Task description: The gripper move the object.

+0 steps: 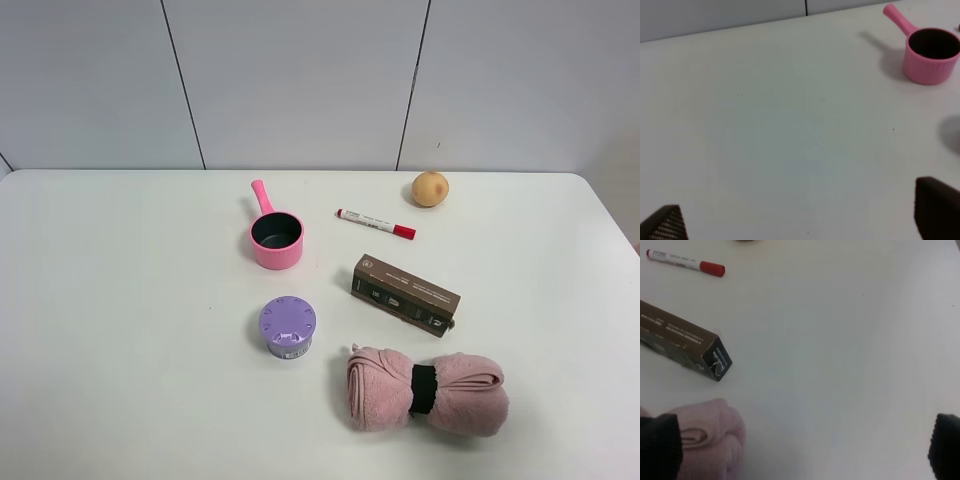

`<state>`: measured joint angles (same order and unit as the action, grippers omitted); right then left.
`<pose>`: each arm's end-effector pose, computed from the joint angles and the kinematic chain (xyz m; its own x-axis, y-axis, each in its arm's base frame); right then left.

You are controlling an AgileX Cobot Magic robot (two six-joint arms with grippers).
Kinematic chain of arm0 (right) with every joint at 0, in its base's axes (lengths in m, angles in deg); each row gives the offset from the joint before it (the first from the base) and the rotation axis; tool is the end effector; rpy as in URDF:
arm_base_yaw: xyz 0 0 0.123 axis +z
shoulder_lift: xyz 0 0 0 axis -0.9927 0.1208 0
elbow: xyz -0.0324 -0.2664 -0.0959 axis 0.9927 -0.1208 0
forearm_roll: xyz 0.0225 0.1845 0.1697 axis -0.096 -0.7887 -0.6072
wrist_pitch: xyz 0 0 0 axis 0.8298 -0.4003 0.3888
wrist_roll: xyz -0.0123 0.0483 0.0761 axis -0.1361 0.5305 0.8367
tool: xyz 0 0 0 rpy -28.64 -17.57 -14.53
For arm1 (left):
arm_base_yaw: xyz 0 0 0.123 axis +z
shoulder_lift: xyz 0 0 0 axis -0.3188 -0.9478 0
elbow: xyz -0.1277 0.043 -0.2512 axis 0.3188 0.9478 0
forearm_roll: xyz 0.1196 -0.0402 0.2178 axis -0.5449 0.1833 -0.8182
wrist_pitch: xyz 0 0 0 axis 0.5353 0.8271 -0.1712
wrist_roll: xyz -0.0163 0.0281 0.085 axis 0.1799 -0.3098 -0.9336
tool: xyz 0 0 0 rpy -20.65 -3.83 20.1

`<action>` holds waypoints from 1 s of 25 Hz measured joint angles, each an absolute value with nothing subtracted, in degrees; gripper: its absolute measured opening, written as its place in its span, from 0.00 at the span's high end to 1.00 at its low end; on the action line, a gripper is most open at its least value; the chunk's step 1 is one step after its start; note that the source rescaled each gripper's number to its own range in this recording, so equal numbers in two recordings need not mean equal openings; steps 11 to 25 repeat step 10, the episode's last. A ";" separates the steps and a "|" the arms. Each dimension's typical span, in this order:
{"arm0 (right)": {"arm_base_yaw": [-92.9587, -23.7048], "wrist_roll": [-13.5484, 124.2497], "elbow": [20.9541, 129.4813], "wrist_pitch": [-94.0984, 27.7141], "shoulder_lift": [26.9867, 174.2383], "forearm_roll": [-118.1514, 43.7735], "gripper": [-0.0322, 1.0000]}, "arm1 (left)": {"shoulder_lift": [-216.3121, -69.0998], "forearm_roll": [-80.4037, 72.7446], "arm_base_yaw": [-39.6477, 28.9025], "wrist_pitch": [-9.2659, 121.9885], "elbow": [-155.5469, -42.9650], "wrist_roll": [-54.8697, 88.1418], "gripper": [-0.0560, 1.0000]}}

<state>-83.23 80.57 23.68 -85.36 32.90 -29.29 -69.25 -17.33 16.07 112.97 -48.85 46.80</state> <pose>0.0093 -0.0002 0.2761 -0.5465 0.0427 -0.8364 0.0256 0.9991 0.0343 -0.0067 0.0003 0.2802 -0.4337 0.0871 -0.8968 0.0736 0.9954 0.0611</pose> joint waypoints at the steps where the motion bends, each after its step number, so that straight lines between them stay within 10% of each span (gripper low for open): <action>1: -83.23 80.57 23.68 -85.36 32.90 -29.29 0.00 | -69.25 -17.33 16.07 112.97 -48.85 46.80 0.15; 25: -83.23 80.57 23.68 -85.36 32.90 -29.29 0.00 | -69.25 -17.33 16.07 112.97 -48.85 46.80 0.15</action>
